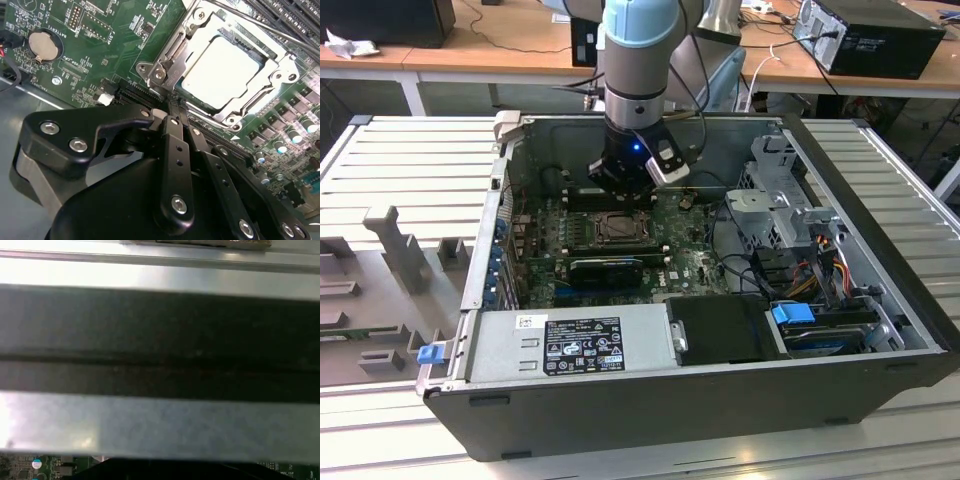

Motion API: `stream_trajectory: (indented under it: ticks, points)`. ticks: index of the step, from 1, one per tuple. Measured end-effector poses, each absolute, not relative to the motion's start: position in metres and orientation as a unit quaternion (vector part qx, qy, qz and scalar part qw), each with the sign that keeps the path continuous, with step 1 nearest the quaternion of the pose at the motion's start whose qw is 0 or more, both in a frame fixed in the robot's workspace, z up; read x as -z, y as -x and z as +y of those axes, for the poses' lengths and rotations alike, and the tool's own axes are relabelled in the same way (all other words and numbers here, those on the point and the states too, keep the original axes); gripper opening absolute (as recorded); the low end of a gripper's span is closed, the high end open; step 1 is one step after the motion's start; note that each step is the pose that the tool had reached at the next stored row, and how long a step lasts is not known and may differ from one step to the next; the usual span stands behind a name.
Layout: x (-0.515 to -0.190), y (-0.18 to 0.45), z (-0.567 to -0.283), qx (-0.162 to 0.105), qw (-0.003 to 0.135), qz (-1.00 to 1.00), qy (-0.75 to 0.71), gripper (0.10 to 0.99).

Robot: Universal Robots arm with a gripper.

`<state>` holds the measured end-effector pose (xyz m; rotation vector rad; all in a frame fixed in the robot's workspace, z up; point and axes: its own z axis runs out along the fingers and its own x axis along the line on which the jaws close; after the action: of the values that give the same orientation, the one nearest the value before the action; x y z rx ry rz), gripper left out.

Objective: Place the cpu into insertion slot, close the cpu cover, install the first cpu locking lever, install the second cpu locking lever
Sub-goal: 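Install the first cpu locking lever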

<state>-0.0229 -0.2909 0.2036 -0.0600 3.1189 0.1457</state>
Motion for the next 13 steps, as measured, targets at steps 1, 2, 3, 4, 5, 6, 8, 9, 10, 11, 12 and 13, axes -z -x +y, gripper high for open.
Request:
stream_trajectory:
  ticks: [1,2,3,4,5,6,8,9,10,11,12,13]
  points:
    - [-0.2029,0.0229,-0.2909,-0.045,0.009,0.999,0.019,0.106]
    - [-0.202,0.0229,-0.2908,-0.044,0.009,0.999,0.019,0.106]
    - [-0.2015,0.0229,-0.2908,-0.044,0.009,0.999,0.019,0.106]
    - [-0.2013,0.0229,-0.2908,-0.044,0.009,0.999,0.019,0.106]
    - [-0.2013,0.0229,-0.2908,-0.044,0.009,0.999,0.019,0.106]
    - [-0.2012,0.0229,-0.2908,-0.045,0.009,0.999,0.019,0.106]
    - [-0.2011,0.0228,-0.2904,-0.048,0.01,0.999,0.019,0.106]
    - [-0.2011,0.0228,-0.2905,-0.051,0.01,0.998,0.019,0.106]
    - [-0.2011,0.0228,-0.2903,-0.055,0.01,0.998,0.019,0.106]
    - [-0.2012,0.0228,-0.2903,-0.056,0.01,0.998,0.019,0.106]
    - [-0.2031,0.0228,-0.2903,-0.056,0.01,0.998,0.019,0.106]
    - [-0.2109,0.0228,-0.2902,-0.056,0.01,0.998,0.019,0.106]
